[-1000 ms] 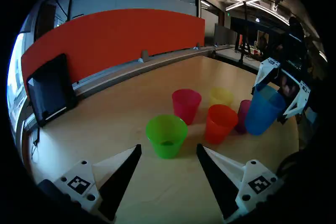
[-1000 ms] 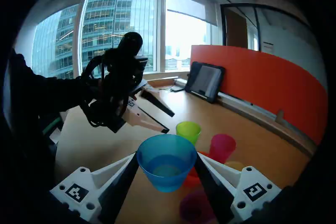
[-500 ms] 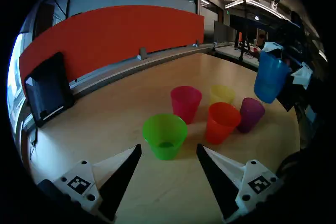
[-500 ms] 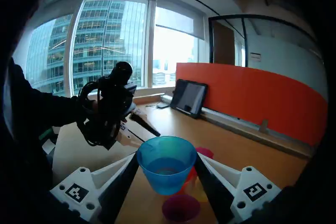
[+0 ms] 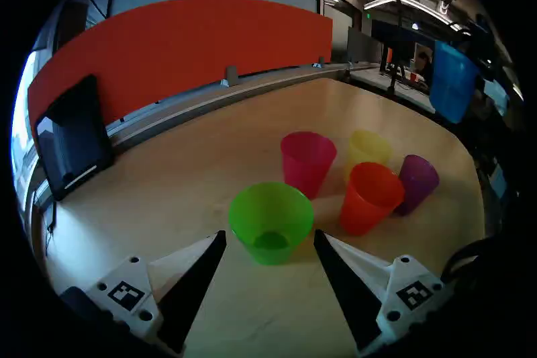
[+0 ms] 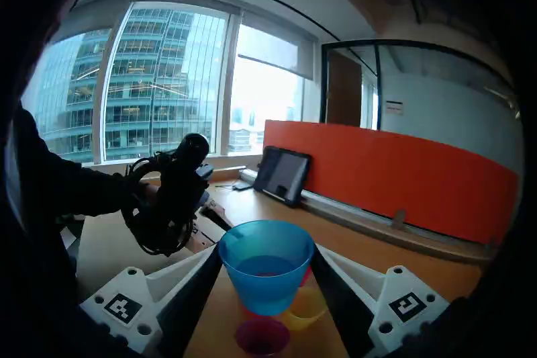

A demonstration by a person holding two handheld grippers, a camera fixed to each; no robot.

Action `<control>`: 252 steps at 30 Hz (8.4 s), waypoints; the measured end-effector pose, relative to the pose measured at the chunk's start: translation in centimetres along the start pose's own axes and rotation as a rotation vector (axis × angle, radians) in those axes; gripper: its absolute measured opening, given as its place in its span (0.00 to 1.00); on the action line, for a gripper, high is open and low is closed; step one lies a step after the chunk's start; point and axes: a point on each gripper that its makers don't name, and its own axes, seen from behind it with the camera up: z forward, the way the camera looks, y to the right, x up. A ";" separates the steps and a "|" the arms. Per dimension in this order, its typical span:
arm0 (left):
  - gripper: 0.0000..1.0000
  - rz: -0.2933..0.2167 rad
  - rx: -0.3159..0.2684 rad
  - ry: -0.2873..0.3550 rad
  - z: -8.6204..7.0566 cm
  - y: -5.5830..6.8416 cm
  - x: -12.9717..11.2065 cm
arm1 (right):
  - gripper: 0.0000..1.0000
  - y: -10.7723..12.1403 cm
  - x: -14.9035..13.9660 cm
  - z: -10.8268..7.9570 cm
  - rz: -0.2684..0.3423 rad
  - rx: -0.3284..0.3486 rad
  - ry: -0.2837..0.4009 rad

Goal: Pour water

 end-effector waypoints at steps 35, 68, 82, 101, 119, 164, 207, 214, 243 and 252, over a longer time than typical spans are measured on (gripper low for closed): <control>0.87 -0.053 -0.007 0.042 1.6 0.2 2.2 | 0.93 2.4 1.8 -1.3 0.006 -0.055 0.027; 0.88 0.027 -0.086 0.370 -10.1 6.0 13.0 | 0.93 3.6 3.6 -1.2 0.043 -0.055 0.022; 0.88 0.037 -0.124 0.441 -12.4 7.7 14.5 | 0.93 3.7 4.4 -1.3 0.041 -0.053 0.028; 0.88 0.048 -0.176 0.526 -14.9 11.6 15.0 | 0.93 3.5 8.2 -1.0 -0.072 -0.018 0.068; 0.88 0.056 -0.177 0.549 -16.1 14.2 14.1 | 0.93 3.4 12.4 -0.3 -0.317 -0.024 0.097; 0.88 0.068 -0.166 0.576 -16.0 16.7 14.4 | 0.92 2.4 21.1 2.9 -0.959 -0.089 0.162; 0.87 0.074 -0.176 0.583 -16.2 17.1 14.6 | 0.92 1.6 23.3 3.9 -1.223 -0.130 0.166; 0.87 0.075 -0.173 0.581 -16.0 16.9 14.5 | 0.92 1.7 23.6 3.9 -1.256 -0.139 0.167; 0.87 0.078 -0.174 0.578 -15.9 16.9 14.6 | 0.92 1.2 24.2 4.8 -1.400 -0.152 0.163; 0.87 0.076 -0.172 0.577 -15.7 16.7 14.7 | 0.92 1.1 24.1 5.2 -1.456 -0.155 0.150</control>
